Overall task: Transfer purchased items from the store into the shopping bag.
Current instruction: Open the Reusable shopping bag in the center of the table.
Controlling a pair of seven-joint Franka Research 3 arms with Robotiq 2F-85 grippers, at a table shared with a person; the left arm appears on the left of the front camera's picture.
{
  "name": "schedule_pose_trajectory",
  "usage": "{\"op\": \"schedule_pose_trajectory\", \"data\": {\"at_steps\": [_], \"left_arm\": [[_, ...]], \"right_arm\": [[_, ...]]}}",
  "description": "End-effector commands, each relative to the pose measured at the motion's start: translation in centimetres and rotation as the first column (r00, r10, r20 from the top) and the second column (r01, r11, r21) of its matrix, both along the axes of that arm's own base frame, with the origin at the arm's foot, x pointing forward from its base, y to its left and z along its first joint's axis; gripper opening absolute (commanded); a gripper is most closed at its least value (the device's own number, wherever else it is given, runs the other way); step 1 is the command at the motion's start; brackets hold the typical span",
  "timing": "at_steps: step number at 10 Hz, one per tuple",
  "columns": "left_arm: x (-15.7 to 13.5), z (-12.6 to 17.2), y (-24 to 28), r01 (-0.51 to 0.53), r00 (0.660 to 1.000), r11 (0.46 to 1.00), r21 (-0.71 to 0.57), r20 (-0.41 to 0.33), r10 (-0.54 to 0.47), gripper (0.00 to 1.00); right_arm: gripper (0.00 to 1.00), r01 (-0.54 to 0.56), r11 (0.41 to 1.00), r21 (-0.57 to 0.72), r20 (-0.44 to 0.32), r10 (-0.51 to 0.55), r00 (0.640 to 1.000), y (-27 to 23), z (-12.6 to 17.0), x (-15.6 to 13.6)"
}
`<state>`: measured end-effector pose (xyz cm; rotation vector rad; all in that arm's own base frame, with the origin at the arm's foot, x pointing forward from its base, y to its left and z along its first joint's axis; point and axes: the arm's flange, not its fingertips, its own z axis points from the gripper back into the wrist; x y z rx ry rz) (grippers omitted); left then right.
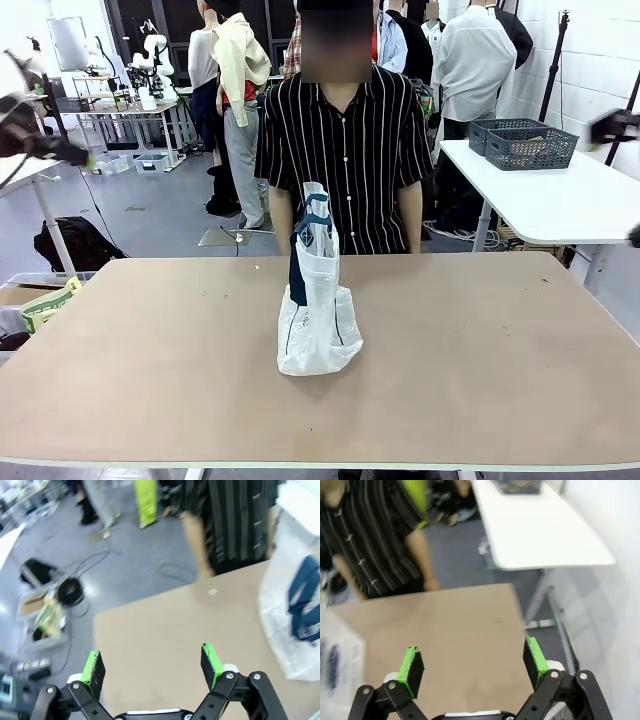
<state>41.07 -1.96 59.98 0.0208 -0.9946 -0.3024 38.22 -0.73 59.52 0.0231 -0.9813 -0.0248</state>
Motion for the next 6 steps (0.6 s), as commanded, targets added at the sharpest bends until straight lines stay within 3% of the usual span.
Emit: {"op": "schedule_pose_trajectory", "data": {"at_steps": [1, 2, 6], "left_arm": [[3.3, 0.2, -1.6, 0.075, 0.997, 0.993, -0.096, -0.001, -0.076, 1.00], [0.0, 0.0, 0.0, 0.000, 1.000, 1.000, 0.000, 0.000, 0.000, 1.00], [1.0, 0.1, -1.0, 0.018, 1.000, 0.999, -0.029, 0.004, -0.018, 1.00]], "right_arm": [[1.00, -0.096, 0.995, -0.002, -0.083, 0.095, 0.992, 5.1, -0.2, 0.8], [1.00, 0.000, 1.000, 0.000, 0.000, 0.000, 1.000, 0.0, 0.0, 0.0], [1.00, -0.016, 1.000, 0.010, -0.023, 0.016, 1.000, 1.4, 0.7, 0.1]]}}
